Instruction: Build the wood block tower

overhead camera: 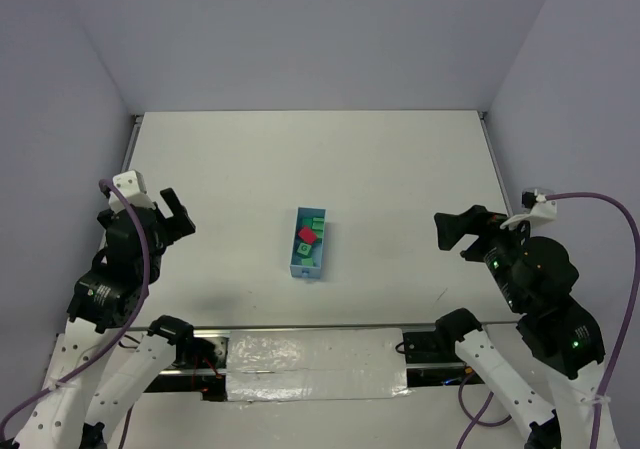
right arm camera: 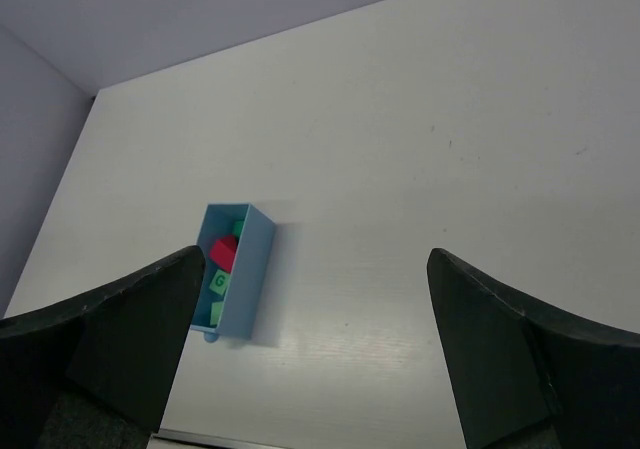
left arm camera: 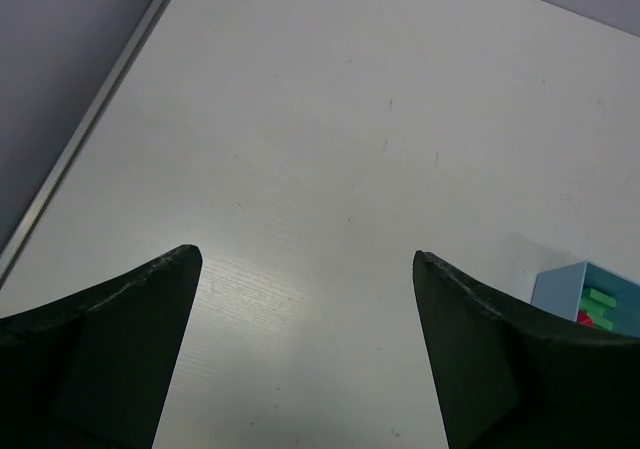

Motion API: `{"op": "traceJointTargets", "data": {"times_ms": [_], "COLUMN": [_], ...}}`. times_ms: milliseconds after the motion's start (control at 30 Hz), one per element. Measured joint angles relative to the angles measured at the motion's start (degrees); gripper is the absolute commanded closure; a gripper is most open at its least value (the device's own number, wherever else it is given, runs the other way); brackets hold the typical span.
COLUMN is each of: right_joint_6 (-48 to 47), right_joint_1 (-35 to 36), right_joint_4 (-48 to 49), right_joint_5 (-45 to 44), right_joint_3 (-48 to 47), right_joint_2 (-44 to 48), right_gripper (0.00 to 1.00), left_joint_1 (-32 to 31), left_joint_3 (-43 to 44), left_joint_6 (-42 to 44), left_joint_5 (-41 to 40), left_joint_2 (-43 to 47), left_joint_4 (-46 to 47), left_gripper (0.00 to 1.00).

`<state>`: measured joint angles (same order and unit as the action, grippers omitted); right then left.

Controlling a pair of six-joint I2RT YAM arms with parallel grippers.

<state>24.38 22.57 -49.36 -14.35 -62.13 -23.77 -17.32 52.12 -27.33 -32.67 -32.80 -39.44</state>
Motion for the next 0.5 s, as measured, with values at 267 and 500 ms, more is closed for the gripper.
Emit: {"op": "traceJointTargets", "data": {"times_ms": [267,500], "right_joint_6": [0.0,0.4], "right_joint_1": [0.0,0.0], "right_joint_4": [0.0,0.2], "right_joint_5": [0.2,3.7], "right_joint_3": [1.0,2.4], "right_joint_2": [-0.1,-0.8], "right_gripper": [0.0,0.0], "left_joint_1": [0.0,-0.1], "left_joint_3": [-0.1,-0.2], "left_joint_6": [-0.8,-2.4], "left_joint_5": [0.1,11.0], "left_joint_2": [-0.1,-4.4], "left_joint_4": [0.0,1.1], "left_gripper": [0.0,0.0]}}
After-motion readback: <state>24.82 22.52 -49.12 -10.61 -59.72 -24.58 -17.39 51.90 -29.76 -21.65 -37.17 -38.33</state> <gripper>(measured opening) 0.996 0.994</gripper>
